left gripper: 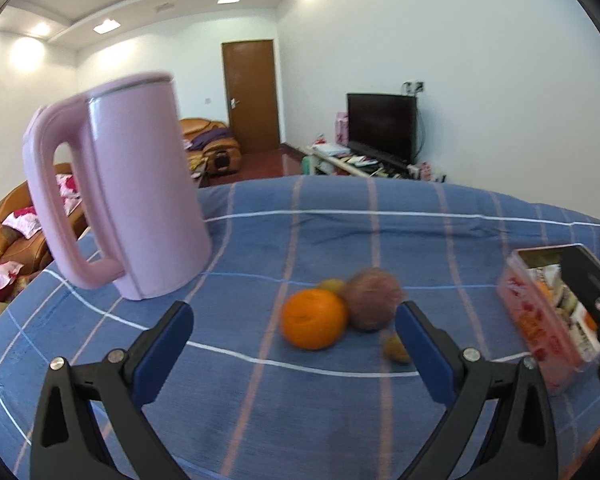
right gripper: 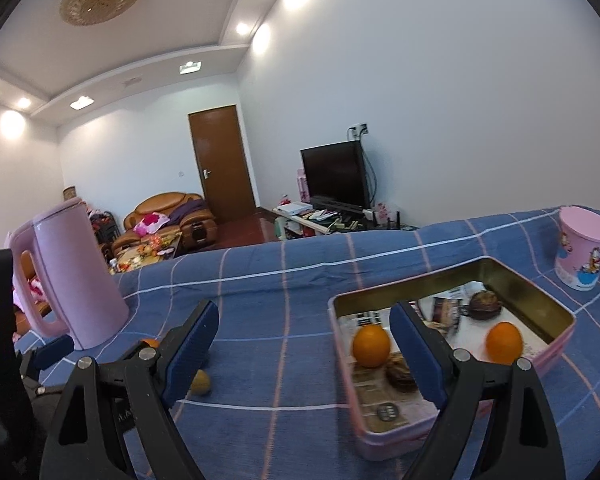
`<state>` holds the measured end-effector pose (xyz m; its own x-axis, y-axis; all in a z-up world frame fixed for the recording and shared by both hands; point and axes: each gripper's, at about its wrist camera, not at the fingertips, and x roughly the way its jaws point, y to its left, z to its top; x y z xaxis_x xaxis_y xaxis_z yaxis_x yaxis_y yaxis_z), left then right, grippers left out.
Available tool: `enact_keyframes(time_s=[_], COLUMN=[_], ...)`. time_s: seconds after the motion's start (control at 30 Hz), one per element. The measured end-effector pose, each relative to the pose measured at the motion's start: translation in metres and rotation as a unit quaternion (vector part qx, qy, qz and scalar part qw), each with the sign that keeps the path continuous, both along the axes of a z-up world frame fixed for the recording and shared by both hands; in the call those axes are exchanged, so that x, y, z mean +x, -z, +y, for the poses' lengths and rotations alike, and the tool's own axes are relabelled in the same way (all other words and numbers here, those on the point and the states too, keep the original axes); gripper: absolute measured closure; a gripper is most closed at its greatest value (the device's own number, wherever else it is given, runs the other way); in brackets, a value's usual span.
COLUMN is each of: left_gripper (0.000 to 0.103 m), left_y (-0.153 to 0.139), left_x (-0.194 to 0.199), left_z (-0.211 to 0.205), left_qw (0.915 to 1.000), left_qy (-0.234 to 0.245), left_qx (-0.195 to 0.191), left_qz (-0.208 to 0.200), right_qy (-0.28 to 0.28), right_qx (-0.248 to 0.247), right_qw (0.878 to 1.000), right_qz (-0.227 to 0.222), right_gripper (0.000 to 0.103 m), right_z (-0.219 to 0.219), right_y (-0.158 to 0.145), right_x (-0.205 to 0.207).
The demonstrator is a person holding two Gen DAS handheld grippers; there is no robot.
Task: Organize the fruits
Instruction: 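Grasp a small greenish round fruit with the right tool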
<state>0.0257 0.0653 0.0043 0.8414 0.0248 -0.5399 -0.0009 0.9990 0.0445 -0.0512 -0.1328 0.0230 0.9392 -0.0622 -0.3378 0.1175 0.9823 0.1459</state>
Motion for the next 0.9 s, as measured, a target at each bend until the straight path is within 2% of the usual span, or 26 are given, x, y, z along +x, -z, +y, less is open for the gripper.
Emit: enact_keyframes(time_s=[0.2, 0.37, 0.43, 0.5, 0.67, 0.77, 0.83, 0.87, 0.9], left_gripper=[0.000, 0.000, 0.000, 0.000, 0.000, 0.000, 0.000, 0.000, 0.000], left_y=[0.010, 0.017, 0.018, 0.020, 0.024, 0.023, 0.023, 0.022, 0.022], left_x=[0.026, 0.037, 0.037, 0.037, 0.042, 0.043, 0.042, 0.042, 0.041], left_z=[0.045, 0.070, 0.075, 0.076, 0.072, 0.068, 0.064, 0.063, 0.062], left_qw=[0.9977, 0.9939, 0.9934, 0.9928, 0.9926, 0.9935, 0.9939, 0.9941, 0.9943], left_qy=[-0.051, -0.086, -0.091, -0.094, -0.087, -0.079, -0.074, -0.073, -0.070], left_qx=[-0.012, -0.019, -0.023, -0.023, -0.016, -0.007, -0.001, 0.001, 0.000], left_qz=[0.044, 0.065, 0.066, 0.071, 0.084, 0.082, 0.081, 0.081, 0.080], right_qy=[-0.055, -0.124, -0.150, -0.168, -0.184, -0.186, -0.191, -0.189, -0.191], right_qx=[-0.029, -0.031, -0.037, -0.042, -0.055, -0.061, -0.064, -0.065, -0.064], right_qw=[0.997, 0.987, 0.980, 0.971, 0.958, 0.950, 0.943, 0.944, 0.944], right_qz=[0.045, 0.100, 0.129, 0.163, 0.214, 0.242, 0.264, 0.262, 0.261], right_gripper=[0.014, 0.016, 0.024, 0.038, 0.040, 0.051, 0.054, 0.058, 0.067], right_z=[0.025, 0.044, 0.054, 0.064, 0.083, 0.090, 0.094, 0.093, 0.094], right_y=[0.005, 0.015, 0.021, 0.029, 0.044, 0.052, 0.057, 0.056, 0.056], right_x=[0.021, 0.048, 0.062, 0.076, 0.094, 0.103, 0.109, 0.108, 0.107])
